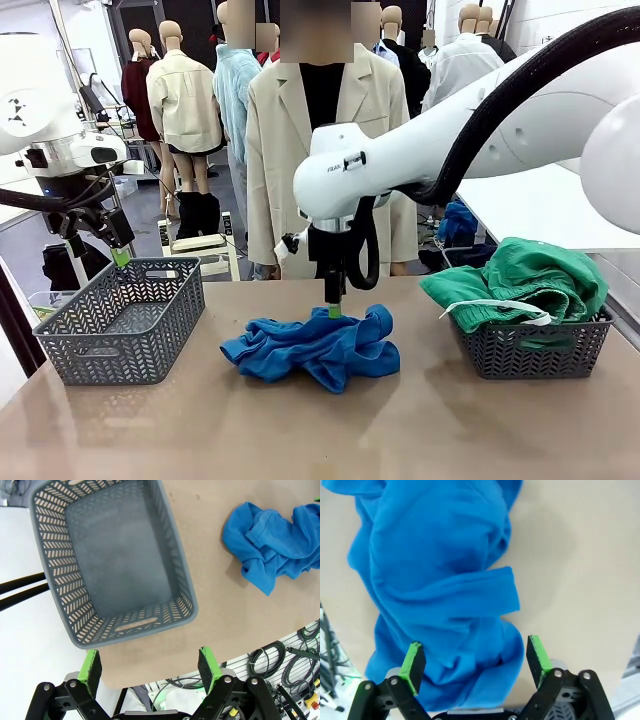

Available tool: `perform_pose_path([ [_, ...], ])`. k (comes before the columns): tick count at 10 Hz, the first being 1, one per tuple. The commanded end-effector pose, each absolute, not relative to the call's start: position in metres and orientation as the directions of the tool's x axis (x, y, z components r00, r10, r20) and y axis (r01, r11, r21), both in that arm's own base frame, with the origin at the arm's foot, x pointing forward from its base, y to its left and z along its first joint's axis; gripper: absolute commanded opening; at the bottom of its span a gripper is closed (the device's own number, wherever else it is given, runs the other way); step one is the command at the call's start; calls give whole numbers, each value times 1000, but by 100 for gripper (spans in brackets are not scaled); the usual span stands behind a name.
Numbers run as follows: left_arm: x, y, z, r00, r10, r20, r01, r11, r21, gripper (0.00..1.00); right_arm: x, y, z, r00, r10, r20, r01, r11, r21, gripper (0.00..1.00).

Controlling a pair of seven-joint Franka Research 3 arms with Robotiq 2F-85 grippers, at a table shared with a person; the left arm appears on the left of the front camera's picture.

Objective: Sort the tops and bottoms.
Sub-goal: Lift clothes from the center of the table with your right hand.

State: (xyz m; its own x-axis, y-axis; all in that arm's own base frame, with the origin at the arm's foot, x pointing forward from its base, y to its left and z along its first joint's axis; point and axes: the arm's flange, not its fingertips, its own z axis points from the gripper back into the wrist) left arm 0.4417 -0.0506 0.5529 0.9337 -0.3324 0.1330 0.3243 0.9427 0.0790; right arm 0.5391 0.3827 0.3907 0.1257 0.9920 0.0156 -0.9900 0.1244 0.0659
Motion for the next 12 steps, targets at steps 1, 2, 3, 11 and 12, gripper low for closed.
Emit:
perform_pose_path([
  [1,442,-48,556,938,-325,123,316,945,89,100,534,384,384,52,999,10,-998,52,42,100],
  [2,442,-48,556,938,-325,123,316,945,89,100,531,387,379,29,1000,12,-998,28,55,100],
  [3,442,-48,556,938,-325,123,316,945,89,100,530,392,375,23,1000,13,-997,22,71,100],
  [11,442,-48,556,938,-325,123,316,945,89,100,522,412,349,13,1000,-14,-989,15,145,100],
  [12,442,-48,556,938,-325,123,316,945,89,100,523,413,349,9,1000,-11,-990,11,143,89],
])
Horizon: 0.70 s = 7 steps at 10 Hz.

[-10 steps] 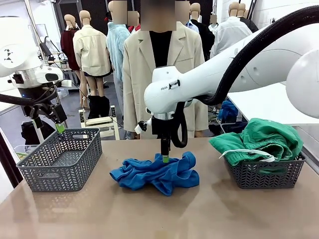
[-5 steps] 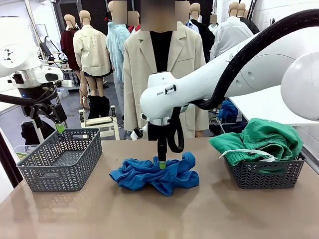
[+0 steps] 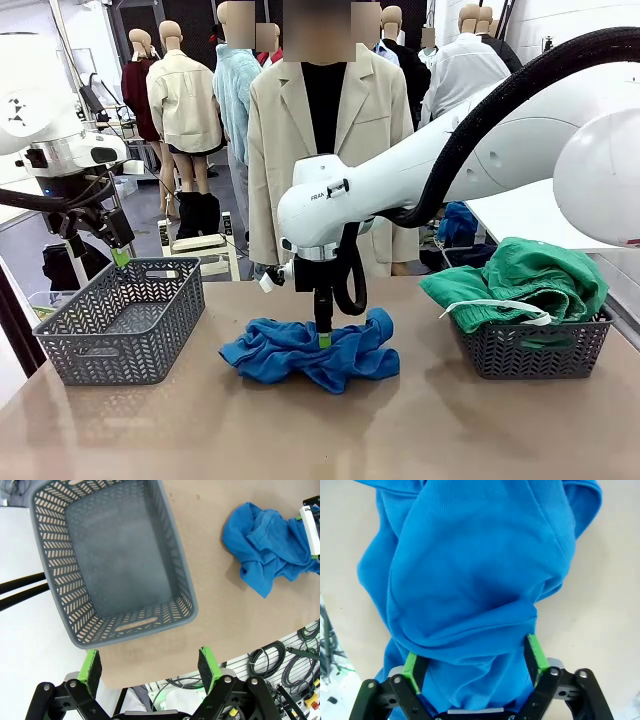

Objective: Sort the tops and bottoms.
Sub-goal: Lift clothes from the center of the table with your right hand.

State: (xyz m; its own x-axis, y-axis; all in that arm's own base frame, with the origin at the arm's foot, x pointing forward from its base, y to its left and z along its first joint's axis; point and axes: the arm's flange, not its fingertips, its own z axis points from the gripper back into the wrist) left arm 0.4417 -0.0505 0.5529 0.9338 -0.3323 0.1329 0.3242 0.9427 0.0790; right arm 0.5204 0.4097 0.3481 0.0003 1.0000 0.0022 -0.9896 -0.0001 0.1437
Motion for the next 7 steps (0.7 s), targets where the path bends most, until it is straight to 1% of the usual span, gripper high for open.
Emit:
perform_pose_path([
  [1,442,-48,556,938,-325,123,316,945,89,100,522,413,348,11,1000,-11,-989,13,144,70],
  [4,442,-48,556,938,-325,123,316,945,89,100,521,415,346,3,1000,-20,-990,6,140,13],
  [5,442,-51,553,934,-332,133,324,943,79,100,521,415,346,0,1000,-21,-990,3,141,0],
  [7,430,-33,562,931,-318,179,304,947,101,100,521,416,346,-6,1000,-27,-990,-2,142,0],
])
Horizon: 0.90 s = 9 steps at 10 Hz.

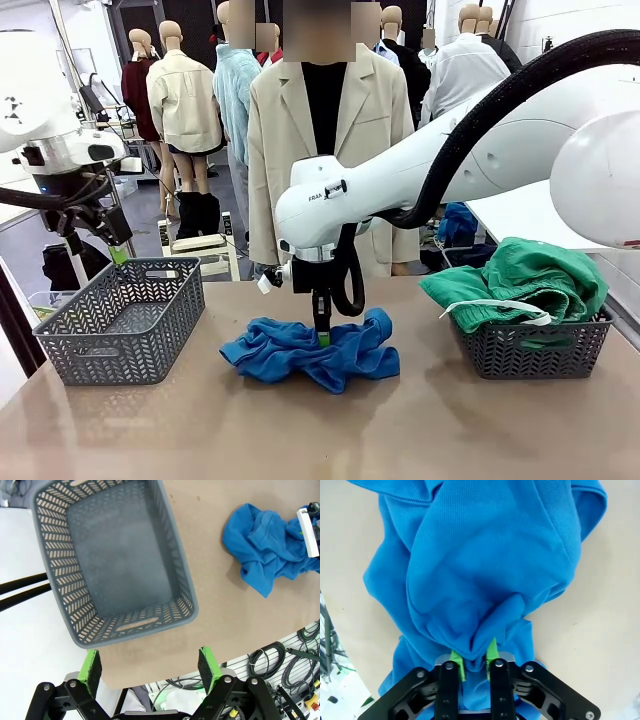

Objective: Sort the tops and bottoms.
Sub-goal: Lift clothes from the center of the table with your right hand.

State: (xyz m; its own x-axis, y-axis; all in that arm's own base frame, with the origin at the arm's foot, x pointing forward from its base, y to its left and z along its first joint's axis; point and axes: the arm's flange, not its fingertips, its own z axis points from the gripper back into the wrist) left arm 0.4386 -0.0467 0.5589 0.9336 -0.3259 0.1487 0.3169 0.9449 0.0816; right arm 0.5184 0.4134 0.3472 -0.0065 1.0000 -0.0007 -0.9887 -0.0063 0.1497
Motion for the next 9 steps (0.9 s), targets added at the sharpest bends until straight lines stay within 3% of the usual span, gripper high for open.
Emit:
perform_pose_path([
  [1,428,-9,566,932,-294,211,277,955,107,100,522,415,346,-4,1000,-26,-990,0,142,0],
  [2,422,29,571,924,-303,235,294,953,75,100,524,415,346,0,1000,-28,-989,4,147,0],
  [4,417,89,571,963,-188,195,179,982,64,100,531,414,349,35,999,-17,-986,37,162,0],
  [6,408,131,555,975,-147,169,135,988,80,100,542,416,348,111,994,-17,-970,112,218,0],
  [9,381,184,523,979,-54,195,58,998,-13,100,542,422,356,158,987,-6,-965,156,211,0],
])
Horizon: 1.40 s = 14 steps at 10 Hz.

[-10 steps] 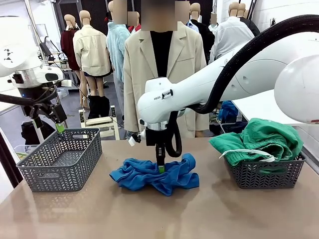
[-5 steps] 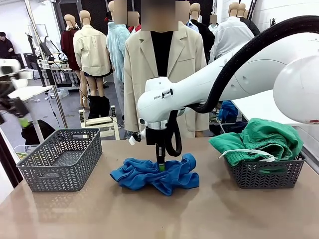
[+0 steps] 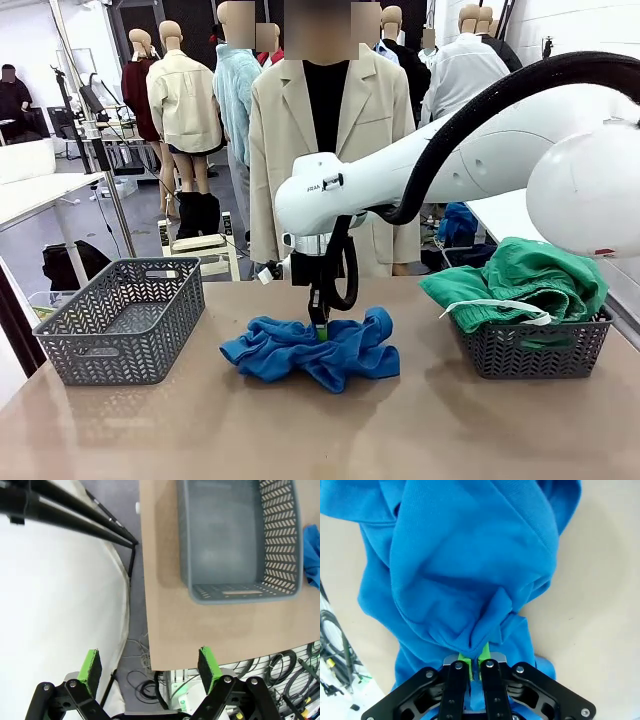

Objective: Sort the tops and bottoms.
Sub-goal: Lift clothes from the center of the table with your right hand.

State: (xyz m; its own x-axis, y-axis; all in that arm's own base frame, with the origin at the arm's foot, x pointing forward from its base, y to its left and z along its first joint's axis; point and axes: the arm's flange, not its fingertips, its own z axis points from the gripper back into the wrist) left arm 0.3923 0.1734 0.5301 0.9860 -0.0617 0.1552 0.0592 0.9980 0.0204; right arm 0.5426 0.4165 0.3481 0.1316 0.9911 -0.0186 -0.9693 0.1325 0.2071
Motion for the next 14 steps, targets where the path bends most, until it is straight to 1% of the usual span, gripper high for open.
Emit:
perform_pose_path([
  [1,366,197,519,974,1,227,8,999,-38,100,536,419,377,166,986,-3,-973,165,164,0],
  [2,358,200,520,965,28,259,-9,997,-72,100,526,415,408,185,983,7,-978,183,98,0],
  [3,382,188,522,986,-19,168,20,1000,-5,100,513,410,445,214,977,17,-977,213,27,0],
  [4,382,188,522,986,-19,168,20,1000,-5,100,494,405,489,230,973,23,-973,230,-34,0],
  [5,382,188,522,986,-19,168,20,1000,-5,100,478,398,532,288,956,59,-951,292,-103,0],
  [6,382,188,522,986,-19,168,20,1000,-5,100,458,392,576,334,939,77,-931,342,-131,0],
  [7,382,188,522,986,-19,168,20,1000,-5,100,439,386,619,393,908,144,-897,413,-155,0],
  [8,382,188,522,986,-19,168,20,1000,-5,100,421,382,658,423,892,159,-880,446,-162,0],
  [9,382,188,522,986,-19,168,20,1000,-5,100,397,381,693,457,874,165,-853,483,-196,0],
  [10,382,188,522,986,-19,168,20,1000,-5,100,376,384,719,486,852,196,-820,522,-236,0],
  [11,382,188,522,986,-19,168,20,1000,-5,100,355,391,741,497,845,199,-811,534,-240,0],
  [12,382,188,522,986,-19,168,20,1000,-5,100,334,391,762,533,810,244,-770,584,-255,0],
  [14,382,188,522,986,-19,168,20,1000,-5,100,289,387,801,538,765,354,-722,635,-275,0],
])
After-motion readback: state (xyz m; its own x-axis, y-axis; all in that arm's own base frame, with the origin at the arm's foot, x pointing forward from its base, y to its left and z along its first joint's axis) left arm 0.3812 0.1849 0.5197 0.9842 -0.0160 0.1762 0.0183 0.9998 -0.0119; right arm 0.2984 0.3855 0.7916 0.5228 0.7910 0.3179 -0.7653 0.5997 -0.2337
